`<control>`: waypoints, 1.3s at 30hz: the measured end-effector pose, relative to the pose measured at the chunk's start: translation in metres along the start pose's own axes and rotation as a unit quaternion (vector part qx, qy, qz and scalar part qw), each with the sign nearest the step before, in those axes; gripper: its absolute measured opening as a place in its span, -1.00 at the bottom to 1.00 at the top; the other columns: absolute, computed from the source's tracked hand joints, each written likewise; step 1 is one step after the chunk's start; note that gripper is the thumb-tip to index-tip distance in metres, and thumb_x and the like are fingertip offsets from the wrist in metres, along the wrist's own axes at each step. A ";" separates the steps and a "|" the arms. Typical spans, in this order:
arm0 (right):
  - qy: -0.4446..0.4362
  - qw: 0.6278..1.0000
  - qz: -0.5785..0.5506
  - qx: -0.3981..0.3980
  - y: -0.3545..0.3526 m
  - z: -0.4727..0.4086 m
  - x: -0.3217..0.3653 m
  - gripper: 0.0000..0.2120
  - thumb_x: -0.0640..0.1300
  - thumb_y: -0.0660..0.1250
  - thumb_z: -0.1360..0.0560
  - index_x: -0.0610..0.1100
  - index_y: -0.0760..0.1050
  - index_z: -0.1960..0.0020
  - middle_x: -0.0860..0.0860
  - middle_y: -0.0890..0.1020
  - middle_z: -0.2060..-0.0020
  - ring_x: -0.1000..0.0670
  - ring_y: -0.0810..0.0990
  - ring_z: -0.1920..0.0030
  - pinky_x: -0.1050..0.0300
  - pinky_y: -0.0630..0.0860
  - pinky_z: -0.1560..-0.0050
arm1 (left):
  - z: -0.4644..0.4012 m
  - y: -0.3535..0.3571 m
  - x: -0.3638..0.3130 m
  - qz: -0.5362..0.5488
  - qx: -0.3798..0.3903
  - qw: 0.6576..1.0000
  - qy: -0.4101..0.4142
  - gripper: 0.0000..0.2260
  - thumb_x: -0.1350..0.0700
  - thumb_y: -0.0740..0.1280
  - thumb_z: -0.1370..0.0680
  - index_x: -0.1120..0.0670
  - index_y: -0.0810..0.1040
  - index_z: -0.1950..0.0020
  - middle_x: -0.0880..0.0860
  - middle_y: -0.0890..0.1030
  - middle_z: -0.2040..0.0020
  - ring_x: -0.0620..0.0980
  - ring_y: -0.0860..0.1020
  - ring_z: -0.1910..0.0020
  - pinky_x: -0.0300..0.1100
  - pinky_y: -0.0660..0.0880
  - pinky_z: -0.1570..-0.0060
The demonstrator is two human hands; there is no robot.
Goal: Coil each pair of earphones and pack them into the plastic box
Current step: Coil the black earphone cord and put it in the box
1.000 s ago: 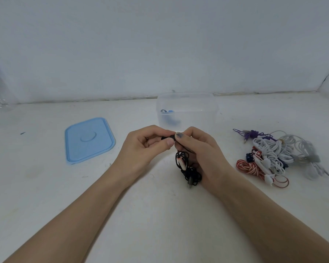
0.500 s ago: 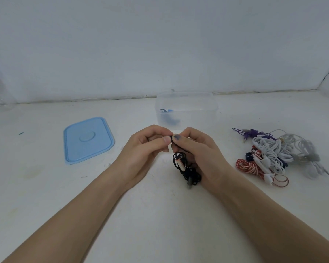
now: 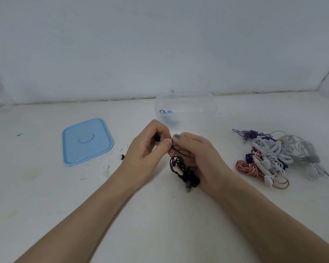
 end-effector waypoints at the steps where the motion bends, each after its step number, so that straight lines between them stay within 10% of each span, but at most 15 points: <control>1: 0.002 1.000 -0.007 -0.002 0.000 -0.001 -0.001 -0.64 -0.15 0.27 -0.62 -0.06 0.48 0.36 0.04 0.54 0.40 -0.11 0.31 0.16 0.24 0.33 0.45 | 0.000 0.000 -0.001 -0.017 -0.002 1.000 0.009 -0.94 0.22 0.23 -0.61 0.11 0.45 0.05 -0.09 0.59 0.25 0.00 0.56 0.15 0.02 0.46 0.03; 15: 0.003 1.000 0.012 0.016 -0.003 -0.002 0.000 -0.71 -0.08 0.30 -0.55 -0.09 0.54 0.34 -0.54 0.22 0.20 -0.23 0.04 0.19 0.19 0.26 0.43 | 0.002 0.002 0.002 -0.023 -0.032 0.998 0.041 -0.93 0.20 0.31 -0.62 0.04 0.51 0.03 -0.09 0.64 0.28 0.05 0.61 0.17 -0.10 0.47 0.01; 21: 0.001 1.000 0.010 0.014 -0.002 -0.004 -0.002 -0.77 -0.05 0.30 -0.45 -0.11 0.55 0.33 -0.42 0.26 0.24 -0.26 0.03 0.17 -0.12 -0.02 0.23 | 0.002 0.002 0.005 0.003 -0.035 0.999 0.030 -0.90 0.19 0.34 -0.61 -0.01 0.54 0.06 -0.08 0.63 0.28 0.16 0.57 0.18 0.15 0.50 0.01; 27: 0.024 0.999 -0.024 0.025 -0.008 -0.001 -0.002 -0.79 -0.18 0.19 -0.58 -0.21 0.53 0.16 -0.07 0.49 0.38 0.02 0.22 0.45 0.27 0.29 0.51 | 0.003 0.001 0.006 -0.006 -0.031 0.999 0.025 -0.88 0.18 0.35 -0.61 -0.02 0.54 0.09 -0.03 0.65 0.27 0.21 0.57 0.16 0.23 0.49 0.02; 36: 0.037 0.998 -0.050 0.020 -0.006 -0.007 -0.009 -0.80 -0.06 0.30 -0.43 -0.19 0.51 0.06 -0.21 0.44 0.07 -0.11 0.36 0.14 0.22 0.39 0.41 | 0.005 0.006 0.007 -0.043 -0.007 0.999 0.006 -0.96 0.14 0.27 -0.63 0.02 0.50 -0.02 0.04 0.55 0.22 -0.08 0.65 0.08 -0.02 0.52 0.04; 39: 0.031 0.998 -0.043 0.017 -0.007 -0.009 -0.010 -0.77 -0.04 0.33 -0.45 -0.15 0.51 -0.03 -0.16 0.44 0.14 -0.12 0.15 0.24 0.16 0.32 0.36 | 0.005 0.005 0.006 -0.062 -0.003 0.998 0.006 -0.91 0.05 0.25 -0.64 -0.04 0.50 -0.13 0.15 0.47 0.17 0.17 0.58 0.06 0.14 0.51 0.00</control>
Point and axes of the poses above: each hand's wrist, its own z-axis away from the middle knuckle, its own y-axis out of the palm, x = y × z, the point moved 3 cm from there along -z, towards the middle knuckle
